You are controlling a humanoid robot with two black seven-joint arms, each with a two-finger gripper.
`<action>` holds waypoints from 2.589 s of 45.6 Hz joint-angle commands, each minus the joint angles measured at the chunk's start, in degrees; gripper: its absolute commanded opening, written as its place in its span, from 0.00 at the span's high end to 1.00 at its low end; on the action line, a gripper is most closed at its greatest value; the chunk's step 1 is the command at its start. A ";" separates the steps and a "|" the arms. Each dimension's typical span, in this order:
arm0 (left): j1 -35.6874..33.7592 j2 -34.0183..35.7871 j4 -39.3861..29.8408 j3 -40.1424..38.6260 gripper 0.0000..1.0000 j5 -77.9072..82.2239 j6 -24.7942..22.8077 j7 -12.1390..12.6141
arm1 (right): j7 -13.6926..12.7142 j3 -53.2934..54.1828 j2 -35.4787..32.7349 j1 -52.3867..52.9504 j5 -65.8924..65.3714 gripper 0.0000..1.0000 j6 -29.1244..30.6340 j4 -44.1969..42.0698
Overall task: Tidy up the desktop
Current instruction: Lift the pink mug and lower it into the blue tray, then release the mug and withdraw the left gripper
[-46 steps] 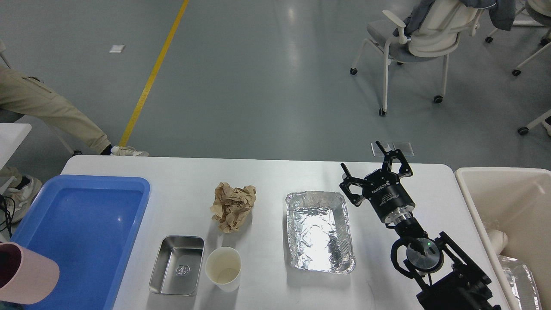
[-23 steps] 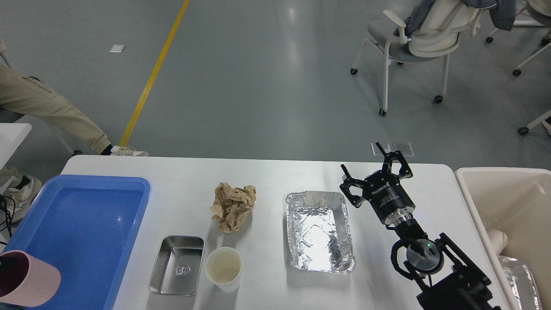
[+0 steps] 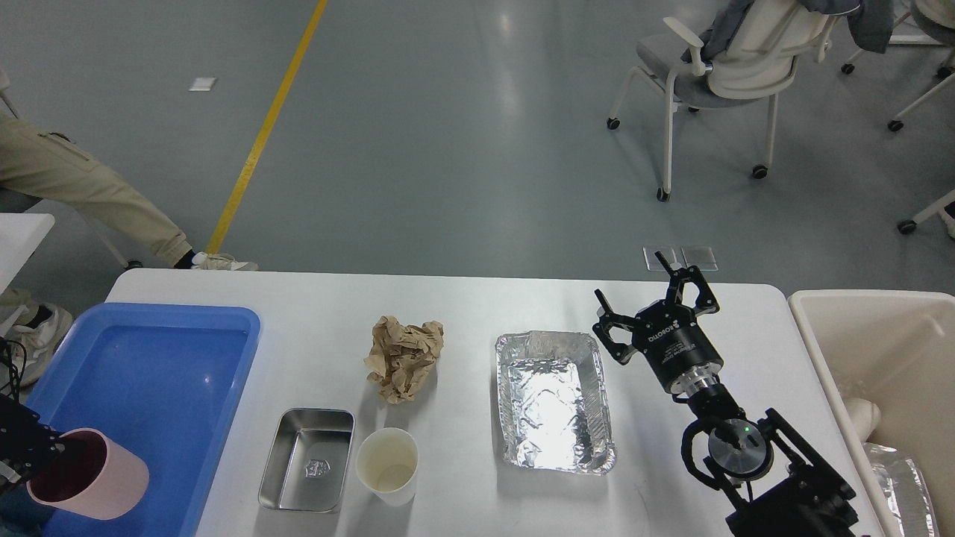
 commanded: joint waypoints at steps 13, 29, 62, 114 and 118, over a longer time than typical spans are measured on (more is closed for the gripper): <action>3.15 -4.16 5.79 -0.08 0.94 -0.72 3.68 0.01 | 0.00 0.00 0.07 0.00 0.00 0.00 -0.18 0.00; 5.17 -5.04 5.97 -0.08 0.93 -0.72 5.00 0.01 | 0.00 0.00 0.07 -0.26 0.00 0.00 -0.09 0.09; 5.87 -3.63 4.91 -0.96 0.15 -13.27 5.61 0.62 | 0.00 -0.08 0.33 -0.35 0.00 0.00 -0.18 0.09; 10.62 12.00 -38.76 -4.03 0.03 -81.49 11.06 20.05 | 0.00 -0.26 0.59 -1.05 -0.09 0.00 -0.27 0.18; 11.67 15.26 -40.61 -3.94 0.03 -83.77 12.29 20.14 | 0.00 -0.26 0.59 -1.14 -0.09 0.00 -0.27 0.18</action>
